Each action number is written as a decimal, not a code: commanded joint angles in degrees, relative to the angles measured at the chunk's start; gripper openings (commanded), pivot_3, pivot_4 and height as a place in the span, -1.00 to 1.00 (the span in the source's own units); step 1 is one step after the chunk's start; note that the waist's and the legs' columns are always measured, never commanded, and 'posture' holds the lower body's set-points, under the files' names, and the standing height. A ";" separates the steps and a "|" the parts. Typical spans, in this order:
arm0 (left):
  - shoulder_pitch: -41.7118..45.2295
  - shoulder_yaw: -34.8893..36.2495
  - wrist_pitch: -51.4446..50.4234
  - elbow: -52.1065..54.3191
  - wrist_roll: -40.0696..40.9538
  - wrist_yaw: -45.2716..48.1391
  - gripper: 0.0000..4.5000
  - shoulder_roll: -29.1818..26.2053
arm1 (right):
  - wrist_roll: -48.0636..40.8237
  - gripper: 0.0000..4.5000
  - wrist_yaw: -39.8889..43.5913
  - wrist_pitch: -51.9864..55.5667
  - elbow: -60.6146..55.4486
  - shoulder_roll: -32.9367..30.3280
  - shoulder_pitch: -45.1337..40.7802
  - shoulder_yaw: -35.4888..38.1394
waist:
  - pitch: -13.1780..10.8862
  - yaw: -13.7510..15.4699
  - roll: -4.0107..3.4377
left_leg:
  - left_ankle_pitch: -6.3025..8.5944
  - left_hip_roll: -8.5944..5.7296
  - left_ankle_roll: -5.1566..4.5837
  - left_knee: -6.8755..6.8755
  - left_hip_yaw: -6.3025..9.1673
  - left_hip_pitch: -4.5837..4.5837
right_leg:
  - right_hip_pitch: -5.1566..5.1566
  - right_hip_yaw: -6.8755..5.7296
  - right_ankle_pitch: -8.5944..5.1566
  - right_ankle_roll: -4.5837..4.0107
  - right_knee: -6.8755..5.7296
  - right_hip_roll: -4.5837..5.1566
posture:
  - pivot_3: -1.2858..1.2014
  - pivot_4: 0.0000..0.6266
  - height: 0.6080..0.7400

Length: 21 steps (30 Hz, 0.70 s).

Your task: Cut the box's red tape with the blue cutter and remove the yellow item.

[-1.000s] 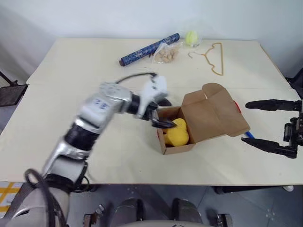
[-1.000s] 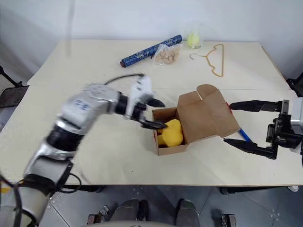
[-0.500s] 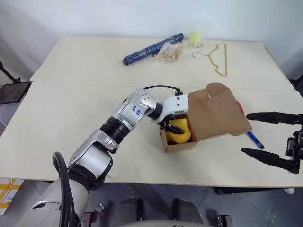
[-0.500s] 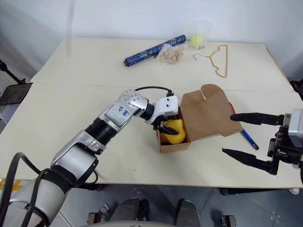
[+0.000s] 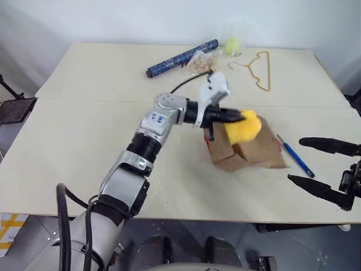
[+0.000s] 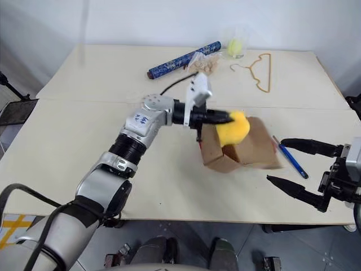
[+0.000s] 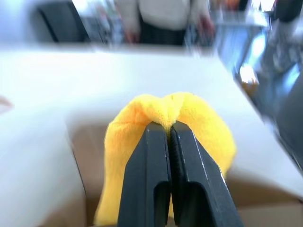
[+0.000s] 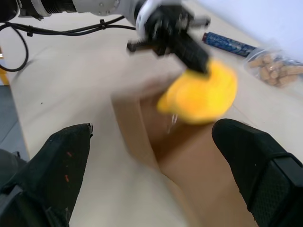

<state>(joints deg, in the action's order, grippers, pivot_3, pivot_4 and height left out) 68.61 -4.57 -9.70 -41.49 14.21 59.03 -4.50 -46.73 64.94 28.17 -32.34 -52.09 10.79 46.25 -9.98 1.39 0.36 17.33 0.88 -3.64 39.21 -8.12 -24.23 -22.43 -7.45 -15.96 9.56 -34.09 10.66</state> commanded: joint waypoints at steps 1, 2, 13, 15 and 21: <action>-1.37 10.98 4.45 2.83 7.56 -3.78 -0.99 -2.54 | -2.70 1.00 -3.20 -1.50 -0.66 1.69 -4.20 -3.43 | 0.00 -0.46 0.00 | 0.00 0.01 0.00 0.00 -0.02 0.02 | 0.01 0.03 0.00 0.00 -0.01 0.00 | 0.03 -0.52 1.00; -3.35 13.47 3.35 4.92 8.83 -4.35 -0.99 -5.20 | -3.31 1.00 -3.88 -1.70 -1.25 2.44 -5.79 -5.85 | 0.01 -0.78 -0.01 | 0.00 0.03 0.00 0.00 -0.04 0.06 | 0.01 0.04 0.01 0.00 -0.02 0.00 | 0.03 -0.52 1.00; -40.78 22.56 -1.56 32.37 7.98 -3.13 -0.99 -32.23 | 1.33 1.00 -0.13 -8.92 1.05 9.61 -16.95 -28.96 | -0.03 -1.65 0.08 | 0.01 0.05 0.16 -0.02 0.09 0.17 | -0.07 0.01 0.02 0.01 -0.52 -0.06 | 0.03 -0.52 1.00; -48.17 23.61 -0.12 34.76 7.01 -3.18 -0.99 -35.18 | 1.60 1.00 1.53 -9.73 2.59 10.20 -18.42 -31.19 | -0.04 -1.16 0.08 | 0.05 0.04 0.18 -0.02 0.13 0.17 | -0.05 -0.01 0.02 0.01 -0.52 -0.04 | 0.03 -0.52 1.00; -59.26 23.82 -2.77 42.38 9.48 -3.64 -0.89 -36.40 | 5.55 1.00 5.61 -15.50 8.54 11.15 -20.91 -34.80 | -0.02 0.08 0.10 | 0.07 0.05 0.22 -0.01 0.30 0.16 | 0.00 -0.07 0.02 0.00 -0.42 0.00 | 0.03 -0.52 1.00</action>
<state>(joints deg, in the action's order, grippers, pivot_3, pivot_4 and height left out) 10.18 19.60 -11.58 -3.42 22.23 55.09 -40.38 -41.94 69.60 15.34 -24.51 -41.10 -9.55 10.58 -10.00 1.47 0.46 17.40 0.93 -3.41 39.20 -7.83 -24.07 -22.43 -7.51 -15.94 9.56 -34.53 10.67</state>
